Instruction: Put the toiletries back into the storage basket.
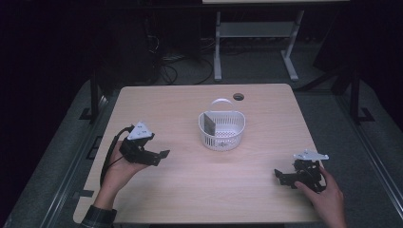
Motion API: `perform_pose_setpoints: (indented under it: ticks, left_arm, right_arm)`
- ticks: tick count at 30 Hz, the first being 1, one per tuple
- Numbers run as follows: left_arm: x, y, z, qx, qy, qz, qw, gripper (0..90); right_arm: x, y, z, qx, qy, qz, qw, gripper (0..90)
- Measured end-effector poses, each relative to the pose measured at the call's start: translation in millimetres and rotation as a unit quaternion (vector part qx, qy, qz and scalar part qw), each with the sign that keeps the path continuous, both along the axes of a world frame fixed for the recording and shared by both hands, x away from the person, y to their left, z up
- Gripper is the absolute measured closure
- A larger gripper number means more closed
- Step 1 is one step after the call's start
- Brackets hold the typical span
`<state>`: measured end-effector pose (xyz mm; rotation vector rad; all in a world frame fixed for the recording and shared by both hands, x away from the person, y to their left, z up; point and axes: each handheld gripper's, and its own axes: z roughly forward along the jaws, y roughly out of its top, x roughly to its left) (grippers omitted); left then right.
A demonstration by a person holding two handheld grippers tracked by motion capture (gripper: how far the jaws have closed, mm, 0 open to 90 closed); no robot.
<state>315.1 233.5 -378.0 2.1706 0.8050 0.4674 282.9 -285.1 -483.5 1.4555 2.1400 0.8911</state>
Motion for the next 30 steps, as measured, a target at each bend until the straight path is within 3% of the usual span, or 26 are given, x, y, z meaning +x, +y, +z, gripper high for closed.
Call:
perform_pose_setpoints:
  ticks: [5, 9, 13, 20, 30]
  left_arm:
    - [-12.0, 8.1, -12.5, 0.002, -0.008, 0.007, 0.9999, 14.3]
    - [-20.8, 15.3, -25.7, -0.01, -0.013, 0.015, 0.9998, 14.3]
    - [-28.8, 24.1, -42.7, -0.014, -0.008, 0.024, 0.9996, 14.3]
    - [-32.8, 39.4, -71.9, 0.007, 0.011, 0.045, 0.9989, 13.5]
    - [-31.5, 50.4, -88.6, 0.008, 0.028, 0.061, 0.9977, 12.9]
  right_arm:
    - [0.0, 0.0, 0.0, 0.0, 0.0, 0.0, 1.0, 0.0]
    - [0.0, 0.0, 0.0, 0.0, 0.0, 0.0, 1.0, 0.0]
    - [0.0, 0.0, 0.0, 0.0, 0.0, 0.0, 1.0, 0.0]
    - [0.0, 0.0, 0.0, 0.0, 0.0, 0.0, 1.0, 0.0]
    - [0.0, 0.3, 0.1, 0.001, 0.001, -0.001, 1.0, 0.0]
